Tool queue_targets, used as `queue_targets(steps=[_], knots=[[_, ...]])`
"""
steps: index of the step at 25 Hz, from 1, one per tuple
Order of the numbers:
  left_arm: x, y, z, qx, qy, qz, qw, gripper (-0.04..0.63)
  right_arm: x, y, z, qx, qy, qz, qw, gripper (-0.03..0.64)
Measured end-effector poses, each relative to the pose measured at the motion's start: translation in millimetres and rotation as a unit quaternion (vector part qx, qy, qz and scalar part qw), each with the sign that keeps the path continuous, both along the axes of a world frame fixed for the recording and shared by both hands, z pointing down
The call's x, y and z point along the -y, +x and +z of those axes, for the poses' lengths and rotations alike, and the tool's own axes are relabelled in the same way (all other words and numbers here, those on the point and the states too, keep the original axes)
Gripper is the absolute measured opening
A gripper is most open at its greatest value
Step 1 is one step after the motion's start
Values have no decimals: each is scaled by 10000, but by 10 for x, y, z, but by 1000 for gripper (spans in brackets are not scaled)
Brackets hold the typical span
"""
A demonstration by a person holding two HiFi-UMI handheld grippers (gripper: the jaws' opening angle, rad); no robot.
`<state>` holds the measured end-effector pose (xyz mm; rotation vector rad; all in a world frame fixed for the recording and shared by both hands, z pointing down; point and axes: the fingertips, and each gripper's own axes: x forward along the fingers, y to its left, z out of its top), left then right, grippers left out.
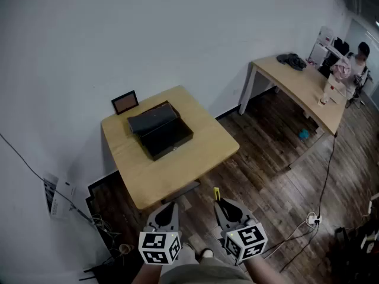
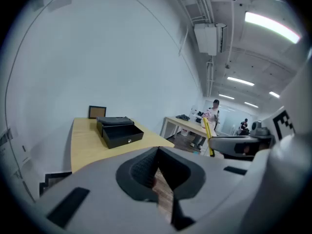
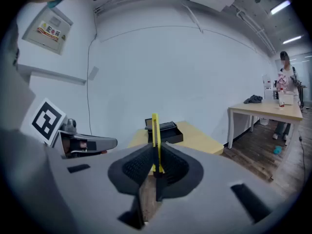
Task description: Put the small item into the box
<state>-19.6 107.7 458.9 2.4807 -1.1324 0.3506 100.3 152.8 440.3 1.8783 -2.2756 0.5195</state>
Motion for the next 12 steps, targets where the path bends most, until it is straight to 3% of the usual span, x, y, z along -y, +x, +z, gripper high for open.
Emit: queue_targets(steps=[7,12], knots=[[-1087,432,9,-52,-14,152,9999,2,-937,269,-10,118,154,24,9998,38],[-1326,474,13,-38,15,119,9999,2,-1154,275,7,189,264,-27,9995,38]])
